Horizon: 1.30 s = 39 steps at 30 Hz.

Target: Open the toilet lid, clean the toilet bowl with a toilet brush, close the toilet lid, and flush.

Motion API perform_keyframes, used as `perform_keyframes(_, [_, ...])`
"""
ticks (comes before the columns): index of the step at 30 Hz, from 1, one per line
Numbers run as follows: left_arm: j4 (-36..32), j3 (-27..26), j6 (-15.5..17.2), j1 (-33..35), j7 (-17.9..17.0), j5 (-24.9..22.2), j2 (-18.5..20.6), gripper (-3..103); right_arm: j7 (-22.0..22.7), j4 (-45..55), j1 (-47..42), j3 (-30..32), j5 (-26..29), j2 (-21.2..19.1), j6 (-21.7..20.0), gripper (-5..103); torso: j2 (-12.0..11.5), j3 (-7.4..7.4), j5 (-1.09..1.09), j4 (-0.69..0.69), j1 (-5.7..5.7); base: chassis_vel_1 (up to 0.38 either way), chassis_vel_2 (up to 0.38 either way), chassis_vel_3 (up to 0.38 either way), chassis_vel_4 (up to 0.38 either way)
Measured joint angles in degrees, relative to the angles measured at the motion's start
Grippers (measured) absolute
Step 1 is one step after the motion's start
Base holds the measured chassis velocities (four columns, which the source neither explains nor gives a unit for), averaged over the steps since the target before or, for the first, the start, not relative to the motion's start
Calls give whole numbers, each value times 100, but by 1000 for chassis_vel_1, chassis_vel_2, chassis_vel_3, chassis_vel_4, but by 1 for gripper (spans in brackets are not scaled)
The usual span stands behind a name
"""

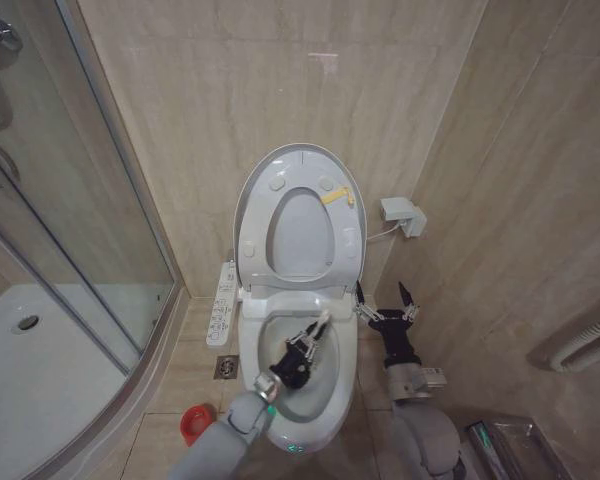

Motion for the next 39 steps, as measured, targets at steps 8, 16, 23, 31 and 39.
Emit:
perform_keyframes(8, [-902,-228,331,690,-101,-93,504,18,0,0,0,0,0,0,0,100,0,0,2,0,0,0,0,0,0])
perform_keyframes(16, [-1325,-474,393,1439,-99,-133,871,18,0,0,0,0,0,0,0,100,0,0,1,1,0,0,0,0,0])
perform_keyframes(23, [-1504,-667,358,1920,-96,-67,1032,18,0,0,0,0,0,0,0,100,0,0,1,1,0,0,0,0,0])
perform_keyframes(31, [-1383,-752,216,2062,-77,30,975,18,0,0,0,0,0,0,0,100,-1,0,1,2,0,0,0,0,0])
perform_keyframes(39, [-1063,-627,104,1446,74,180,668,18,0,0,0,0,0,0,0,100,-1,1,2,0,0,0,0,0,0])
